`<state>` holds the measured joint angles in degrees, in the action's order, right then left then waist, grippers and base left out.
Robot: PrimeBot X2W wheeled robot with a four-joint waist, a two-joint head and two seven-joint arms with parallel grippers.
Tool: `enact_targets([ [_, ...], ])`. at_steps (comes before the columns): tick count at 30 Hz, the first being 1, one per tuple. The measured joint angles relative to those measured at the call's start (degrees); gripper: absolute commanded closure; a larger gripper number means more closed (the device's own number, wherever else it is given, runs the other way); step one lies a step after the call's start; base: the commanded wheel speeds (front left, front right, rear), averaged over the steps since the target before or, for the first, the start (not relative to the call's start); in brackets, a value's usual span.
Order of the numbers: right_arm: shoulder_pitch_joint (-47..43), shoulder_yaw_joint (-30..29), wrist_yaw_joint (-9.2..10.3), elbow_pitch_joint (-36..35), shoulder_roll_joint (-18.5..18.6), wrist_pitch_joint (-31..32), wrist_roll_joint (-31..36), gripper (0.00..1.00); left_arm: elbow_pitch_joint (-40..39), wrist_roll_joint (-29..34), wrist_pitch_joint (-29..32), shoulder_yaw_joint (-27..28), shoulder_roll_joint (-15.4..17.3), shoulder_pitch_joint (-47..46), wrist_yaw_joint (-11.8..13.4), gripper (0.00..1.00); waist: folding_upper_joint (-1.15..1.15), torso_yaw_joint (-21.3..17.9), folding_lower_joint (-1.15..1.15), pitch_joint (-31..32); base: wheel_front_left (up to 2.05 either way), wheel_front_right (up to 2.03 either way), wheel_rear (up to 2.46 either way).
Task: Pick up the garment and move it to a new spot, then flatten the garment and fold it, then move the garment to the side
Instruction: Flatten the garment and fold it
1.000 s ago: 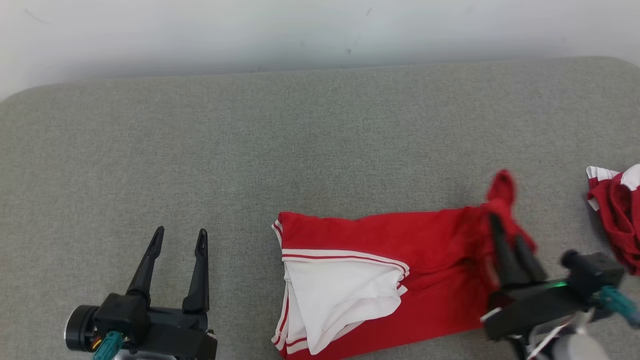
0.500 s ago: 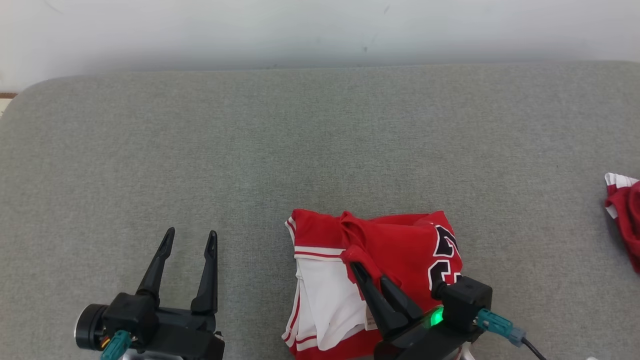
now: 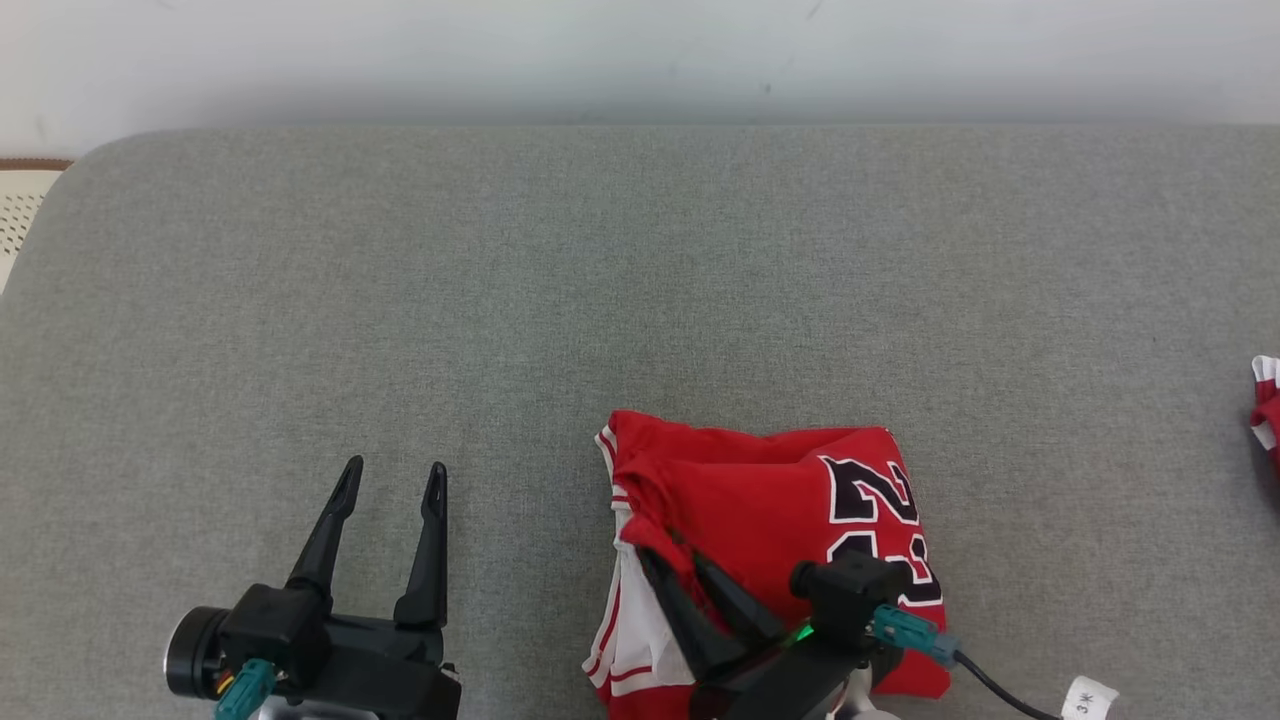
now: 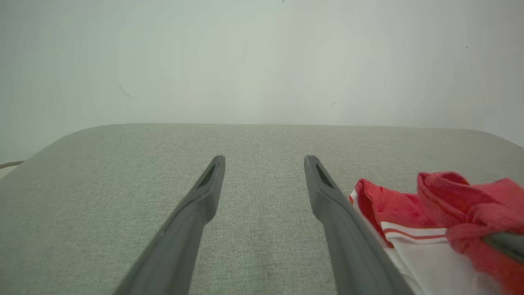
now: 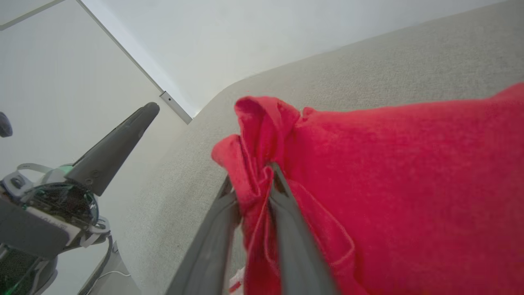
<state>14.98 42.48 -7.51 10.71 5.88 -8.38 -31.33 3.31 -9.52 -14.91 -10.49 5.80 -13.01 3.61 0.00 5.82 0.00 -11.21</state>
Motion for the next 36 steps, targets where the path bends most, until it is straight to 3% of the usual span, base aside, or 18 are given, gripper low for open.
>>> enact_targets([
  [1,0.5,0.6,0.0,0.9,-0.1,-0.3,-0.3,0.0,0.1,0.0,0.0,0.0,-0.1,-0.1,-0.1,0.0,0.0,0.1,0.0,-0.1,0.0,0.0,0.0],
  [7,2.8,4.1,0.0,3.2,-1.0,-2.6,-3.7,0.0,0.1,0.1,0.0,0.1,-0.5,-0.4,-0.4,0.0,0.0,0.3,0.0,-0.4,0.0,0.0,0.0],
  [12,4.7,5.1,0.0,0.2,-0.5,-4.8,-5.0,0.0,0.1,0.8,0.0,0.7,-0.6,-0.5,-0.4,0.0,0.0,0.0,0.0,-0.5,0.0,0.0,0.0],
  [17,5.0,-0.8,0.0,-5.1,1.8,-6.0,-3.2,0.0,-0.1,1.2,0.0,1.4,-0.5,-0.4,-0.2,0.0,0.0,-0.5,0.0,-0.1,0.0,0.0,0.0],
  [28,-0.6,-22.8,0.0,-11.2,6.7,-5.1,7.6,0.0,-1.2,2.1,0.0,2.6,-0.3,0.4,0.5,0.0,0.0,-1.5,0.0,2.0,0.0,0.0,0.0],
  [36,-6.7,-30.2,0.0,-13.4,8.9,-1.5,14.2,0.0,-3.3,2.6,0.0,3.5,0.0,1.9,1.0,0.0,0.0,-1.6,0.0,4.2,0.0,0.0,0.0],
])
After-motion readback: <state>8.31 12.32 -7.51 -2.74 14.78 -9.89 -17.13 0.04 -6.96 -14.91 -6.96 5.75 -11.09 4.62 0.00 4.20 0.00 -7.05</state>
